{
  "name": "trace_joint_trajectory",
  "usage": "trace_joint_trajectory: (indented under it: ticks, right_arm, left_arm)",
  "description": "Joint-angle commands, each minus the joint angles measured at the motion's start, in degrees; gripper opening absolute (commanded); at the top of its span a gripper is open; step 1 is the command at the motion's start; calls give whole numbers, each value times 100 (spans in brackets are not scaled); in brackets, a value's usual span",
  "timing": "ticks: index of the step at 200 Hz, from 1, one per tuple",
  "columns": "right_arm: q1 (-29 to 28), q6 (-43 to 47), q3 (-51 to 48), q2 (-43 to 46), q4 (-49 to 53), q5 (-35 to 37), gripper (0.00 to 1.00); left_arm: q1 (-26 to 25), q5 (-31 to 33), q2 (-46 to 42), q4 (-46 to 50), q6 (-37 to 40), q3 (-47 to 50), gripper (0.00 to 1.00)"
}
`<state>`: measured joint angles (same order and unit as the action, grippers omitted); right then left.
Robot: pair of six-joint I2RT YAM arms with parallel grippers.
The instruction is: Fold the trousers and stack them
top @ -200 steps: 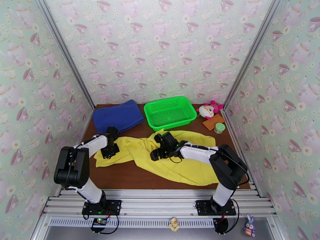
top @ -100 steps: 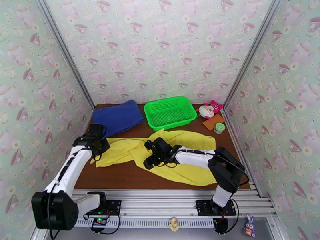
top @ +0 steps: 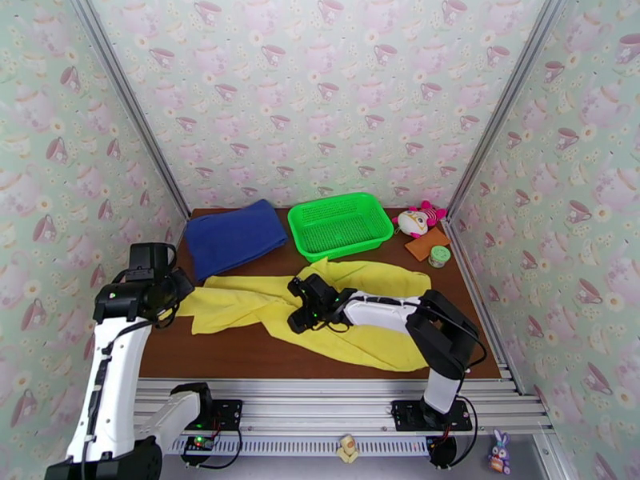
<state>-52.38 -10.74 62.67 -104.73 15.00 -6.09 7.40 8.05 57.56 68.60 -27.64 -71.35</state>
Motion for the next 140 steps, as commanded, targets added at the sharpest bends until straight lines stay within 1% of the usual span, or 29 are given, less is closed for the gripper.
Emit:
trace_joint_trajectory:
  ticks: [1, 26, 51, 80, 96, 116, 130, 140]
  right_arm:
    - [9, 86, 166, -30, 55, -139, 66]
    - [9, 114, 184, -65, 79, -293, 55]
    - [-9, 179, 212, -50, 115, -366, 33]
    - [-61, 231, 163, 94, 123, -354, 16]
    - [-120, 270, 149, 232, 185, -289, 0]
    - [-294, 447, 130, 452, 332, -300, 0]
    - [-494, 726, 155, 577, 529, -458, 0]
    - [-660, 948, 218, 609, 714, -572, 0]
  left_arm:
    - [89, -113, -87, 86, 144, 82, 0]
    - [199, -111, -69, 57, 227, 82, 0]
    - [318, -170, -13, 32, 293, 81, 0]
    - [458, -190, 58, -11, 295, 186, 0]
    - [596, -303, 61, -85, 252, 332, 0]
    - [881, -709, 14, -233, 169, 599, 0]
    - [1175, -1047, -63, -354, 83, 812, 0]
    - [1380, -1172, -118, -439, 5, 945, 0]
